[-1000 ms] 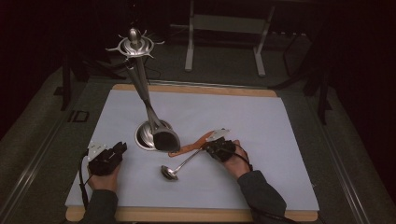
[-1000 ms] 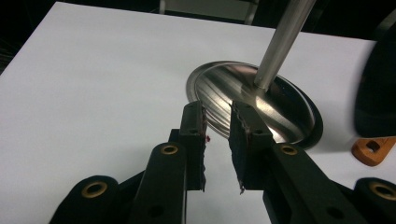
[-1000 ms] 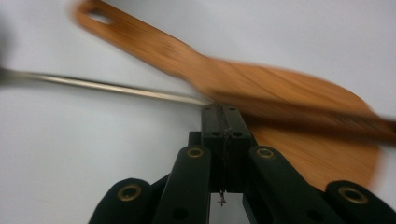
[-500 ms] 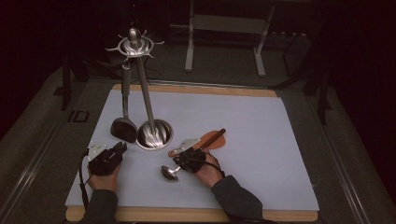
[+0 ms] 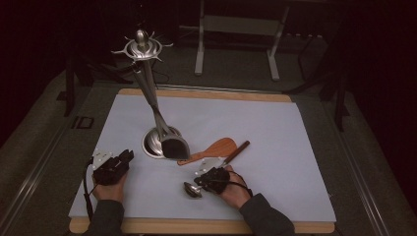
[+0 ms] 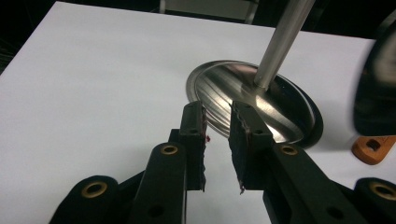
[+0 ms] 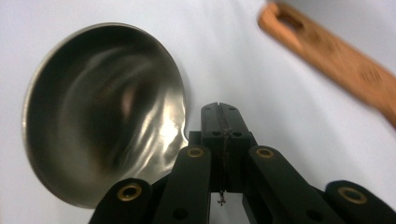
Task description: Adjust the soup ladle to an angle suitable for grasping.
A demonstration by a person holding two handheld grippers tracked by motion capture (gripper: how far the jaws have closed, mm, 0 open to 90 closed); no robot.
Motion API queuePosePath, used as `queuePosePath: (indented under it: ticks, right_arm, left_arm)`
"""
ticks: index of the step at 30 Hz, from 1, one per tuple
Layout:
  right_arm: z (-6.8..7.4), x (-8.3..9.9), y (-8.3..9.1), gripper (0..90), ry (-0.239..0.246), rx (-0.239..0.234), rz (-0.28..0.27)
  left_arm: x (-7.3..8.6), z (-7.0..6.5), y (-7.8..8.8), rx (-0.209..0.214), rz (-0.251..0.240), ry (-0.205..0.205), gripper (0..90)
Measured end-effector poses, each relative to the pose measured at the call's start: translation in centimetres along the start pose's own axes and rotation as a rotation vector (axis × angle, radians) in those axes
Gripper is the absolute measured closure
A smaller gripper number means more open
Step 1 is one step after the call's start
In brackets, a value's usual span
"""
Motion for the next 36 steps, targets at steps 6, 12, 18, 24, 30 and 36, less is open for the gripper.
queuePosePath:
  ticks: [6, 12, 18, 24, 30, 36]
  right_arm:
    - [-2.1, 2.7, 2.0, 88.9, -0.052, 0.056, 0.020]
    - [-3.8, 4.0, 4.2, 68.5, -0.162, 0.147, -0.025]
    - [-7.5, 6.5, 5.4, 37.0, -0.424, 0.245, -0.015]
    - [-9.3, 7.2, 4.9, 15.5, -0.600, 0.321, 0.011]
    - [-9.9, 6.9, 3.4, 11.5, -0.671, 0.363, 0.045]
    - [-9.6, 5.9, 1.8, 9.5, -0.617, 0.441, 0.144]
  left_arm:
    - [0.0, 0.0, 0.0, -0.001, 0.004, -0.003, 75.6]
    - [0.0, 0.0, -0.1, -0.002, 0.005, -0.002, 75.4]
    - [0.1, 0.0, -0.1, -0.005, 0.009, -0.001, 74.8]
    - [0.1, 0.0, -0.2, -0.007, 0.012, -0.002, 74.3]
    - [0.0, 0.0, -0.1, -0.007, 0.010, 0.000, 73.9]
    - [0.0, 0.0, -0.1, -0.006, 0.009, 0.000, 73.8]
Point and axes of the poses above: each handheld gripper's, and its own axes: y roughly backward along the jaws, x roughly out of its underside, z roughly to its left, the point moved 6 cm from there along -y, roughly forward along the jaws, and after that the axes turned 9 degrees about x, right-handed, at the moved point
